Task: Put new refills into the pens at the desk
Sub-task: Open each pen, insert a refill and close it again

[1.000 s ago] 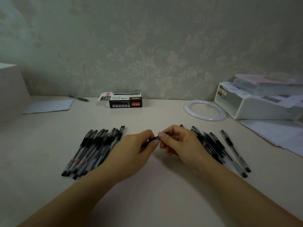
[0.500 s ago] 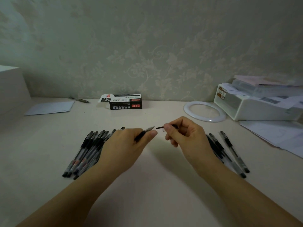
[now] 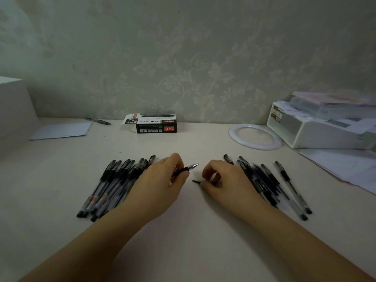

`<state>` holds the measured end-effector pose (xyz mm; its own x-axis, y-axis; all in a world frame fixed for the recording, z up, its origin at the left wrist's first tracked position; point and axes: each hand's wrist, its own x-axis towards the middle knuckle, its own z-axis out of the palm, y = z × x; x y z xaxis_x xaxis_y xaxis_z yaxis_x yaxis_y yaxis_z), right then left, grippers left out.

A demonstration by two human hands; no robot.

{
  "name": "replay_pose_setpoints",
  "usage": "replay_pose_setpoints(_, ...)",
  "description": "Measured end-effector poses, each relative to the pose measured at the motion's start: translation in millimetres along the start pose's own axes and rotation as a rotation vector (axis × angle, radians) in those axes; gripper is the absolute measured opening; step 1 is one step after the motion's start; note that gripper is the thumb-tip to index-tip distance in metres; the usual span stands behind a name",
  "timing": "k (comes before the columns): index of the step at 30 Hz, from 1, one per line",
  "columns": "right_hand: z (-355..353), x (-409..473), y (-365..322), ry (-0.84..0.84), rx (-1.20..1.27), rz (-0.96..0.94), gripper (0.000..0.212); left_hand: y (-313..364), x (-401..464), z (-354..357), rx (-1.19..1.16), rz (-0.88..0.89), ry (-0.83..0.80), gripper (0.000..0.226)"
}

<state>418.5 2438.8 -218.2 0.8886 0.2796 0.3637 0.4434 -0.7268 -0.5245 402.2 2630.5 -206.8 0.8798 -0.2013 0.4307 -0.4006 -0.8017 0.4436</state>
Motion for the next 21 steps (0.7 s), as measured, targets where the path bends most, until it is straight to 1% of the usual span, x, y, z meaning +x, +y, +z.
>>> replay_pose_setpoints(3,-0.5,0.5,-1.8,0.003,0.082,0.017,0.029,-2.0,0.1,-0.8,0.003,0.025,-0.018,0.014)
replay_pose_setpoints(4,-1.0,0.9,-3.6,0.013,0.134,0.023,0.032,-2.2,0.1,-1.2,-0.009,0.043,-0.024,0.014)
replay_pose_setpoints(5,-1.4,1.2,-5.5,0.024,0.196,0.031,0.031,-2.0,0.1,-1.5,-0.027,0.066,-0.031,0.013)
replay_pose_setpoints(7,-1.7,1.8,-7.8,0.020,0.303,0.041,0.021,-0.7,-0.3,-1.5,-0.063,0.112,-0.047,0.012)
replay_pose_setpoints(11,-2.4,2.6,-6.9,-0.024,0.457,0.055,0.019,1.3,0.3,-0.9,-0.110,0.164,-0.077,0.014)
replay_pose_setpoints(18,-7.6,4.9,-7.7,-0.044,0.656,0.075,0.008,-0.7,0.8,1.0,-0.094,0.146,-0.094,0.021)
replay_pose_setpoints(21,-7.7,4.1,-8.6,-0.041,0.713,0.092,0.003,-0.2,-0.4,2.9,-0.124,0.130,-0.093,0.016)
